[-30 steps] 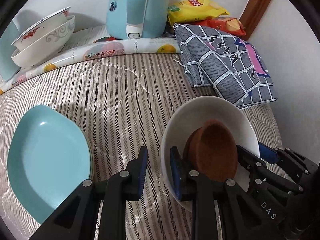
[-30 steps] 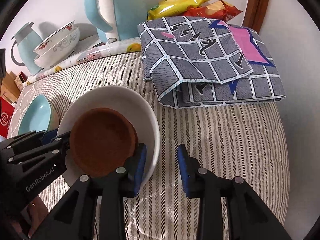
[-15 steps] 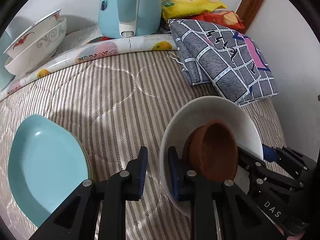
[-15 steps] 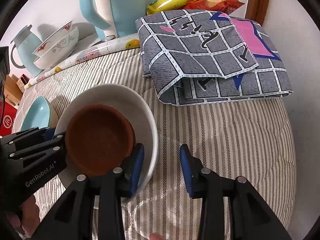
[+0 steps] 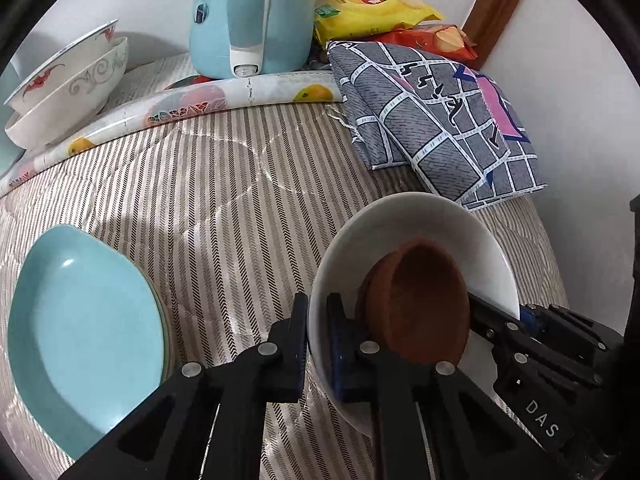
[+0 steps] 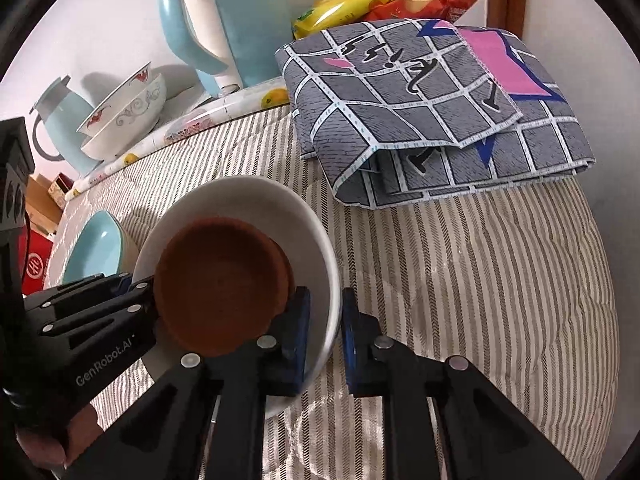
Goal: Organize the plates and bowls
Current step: 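Lift and carry the white bowl toward the teal plate stack with both grippers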
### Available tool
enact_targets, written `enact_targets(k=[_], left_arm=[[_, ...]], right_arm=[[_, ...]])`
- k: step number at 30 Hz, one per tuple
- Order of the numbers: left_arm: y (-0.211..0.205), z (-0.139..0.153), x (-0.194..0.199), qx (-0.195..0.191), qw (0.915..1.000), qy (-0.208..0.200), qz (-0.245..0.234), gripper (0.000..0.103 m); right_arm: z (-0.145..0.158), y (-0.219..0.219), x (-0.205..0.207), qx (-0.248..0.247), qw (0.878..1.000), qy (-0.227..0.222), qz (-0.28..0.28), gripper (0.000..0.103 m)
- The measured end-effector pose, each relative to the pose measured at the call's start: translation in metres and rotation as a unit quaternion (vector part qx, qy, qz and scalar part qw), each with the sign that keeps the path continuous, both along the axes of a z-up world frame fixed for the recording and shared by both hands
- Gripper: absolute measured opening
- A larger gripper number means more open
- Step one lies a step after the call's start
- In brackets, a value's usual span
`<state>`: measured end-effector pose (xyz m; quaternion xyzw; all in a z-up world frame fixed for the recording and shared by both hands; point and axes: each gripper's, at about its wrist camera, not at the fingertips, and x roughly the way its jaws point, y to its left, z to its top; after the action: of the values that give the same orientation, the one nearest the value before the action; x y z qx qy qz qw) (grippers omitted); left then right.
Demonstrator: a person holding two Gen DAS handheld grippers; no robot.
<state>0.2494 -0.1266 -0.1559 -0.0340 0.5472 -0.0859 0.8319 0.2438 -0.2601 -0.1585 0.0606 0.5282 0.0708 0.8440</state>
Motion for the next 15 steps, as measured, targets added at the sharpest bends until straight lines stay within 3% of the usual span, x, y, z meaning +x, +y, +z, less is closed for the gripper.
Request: enact_targets(k=[15], left_arm=[[-0.019, 0.008, -0.027, -0.001, 0.9998, 0.002, -0.019, 0.009]], right_arm=[[0.008, -0.014, -0.038, -0.013, 0.999, -0.003, -0.030, 0.013]])
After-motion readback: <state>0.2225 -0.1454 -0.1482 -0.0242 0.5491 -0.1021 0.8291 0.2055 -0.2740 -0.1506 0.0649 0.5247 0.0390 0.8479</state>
